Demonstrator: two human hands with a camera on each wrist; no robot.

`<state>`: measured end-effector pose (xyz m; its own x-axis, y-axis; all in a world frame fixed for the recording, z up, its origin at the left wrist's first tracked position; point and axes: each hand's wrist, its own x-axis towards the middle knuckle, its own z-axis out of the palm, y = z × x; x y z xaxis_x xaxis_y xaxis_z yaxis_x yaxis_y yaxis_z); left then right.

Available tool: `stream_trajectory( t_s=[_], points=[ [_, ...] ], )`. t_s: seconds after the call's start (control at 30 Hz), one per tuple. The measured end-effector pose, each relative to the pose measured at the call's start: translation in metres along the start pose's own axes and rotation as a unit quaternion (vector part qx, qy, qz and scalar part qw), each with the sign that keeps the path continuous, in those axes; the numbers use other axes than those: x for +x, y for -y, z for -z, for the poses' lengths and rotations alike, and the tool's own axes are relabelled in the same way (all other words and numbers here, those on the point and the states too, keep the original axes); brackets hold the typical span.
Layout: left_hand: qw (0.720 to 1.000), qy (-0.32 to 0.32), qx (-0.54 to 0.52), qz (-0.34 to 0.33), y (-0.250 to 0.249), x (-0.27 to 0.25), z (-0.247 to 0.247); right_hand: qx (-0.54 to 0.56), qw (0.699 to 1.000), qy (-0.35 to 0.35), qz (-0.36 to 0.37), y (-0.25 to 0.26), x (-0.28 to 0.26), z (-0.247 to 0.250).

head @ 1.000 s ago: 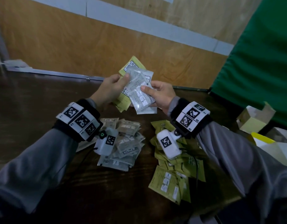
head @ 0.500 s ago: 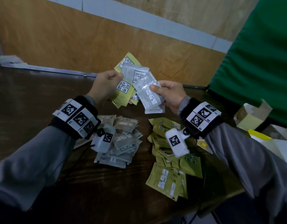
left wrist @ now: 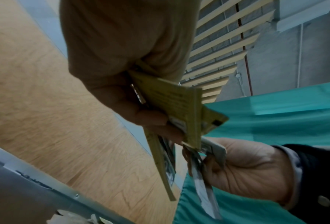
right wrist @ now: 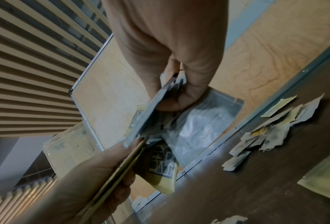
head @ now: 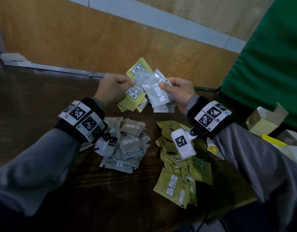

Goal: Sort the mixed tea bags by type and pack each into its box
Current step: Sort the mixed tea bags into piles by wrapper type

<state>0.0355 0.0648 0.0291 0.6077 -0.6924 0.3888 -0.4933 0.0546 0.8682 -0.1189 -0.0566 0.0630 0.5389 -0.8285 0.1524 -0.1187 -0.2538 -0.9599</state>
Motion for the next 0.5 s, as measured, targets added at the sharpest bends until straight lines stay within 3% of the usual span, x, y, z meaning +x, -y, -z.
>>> stream_trajectory(
  t_s=[0.13, 0.37, 0.5],
  points=[
    [0.999, 0.012, 0.035, -0.030, 0.002, -0.002, -0.009, 0.002, 1.000, 0.030, -0.009, 0.003, -0.004, -0.004],
    [1.000, 0.003, 0.012, 0.000, 0.001, -0.001, -0.004, 0.022, 0.999, 0.000, -0.028, 0.003, 0.003, -0.008],
    [0.999, -0.043, 0.023, 0.015, 0.004, 0.008, 0.017, -0.049, 0.996, -0.071, 0.012, -0.001, 0.015, -0.002]
  ],
)
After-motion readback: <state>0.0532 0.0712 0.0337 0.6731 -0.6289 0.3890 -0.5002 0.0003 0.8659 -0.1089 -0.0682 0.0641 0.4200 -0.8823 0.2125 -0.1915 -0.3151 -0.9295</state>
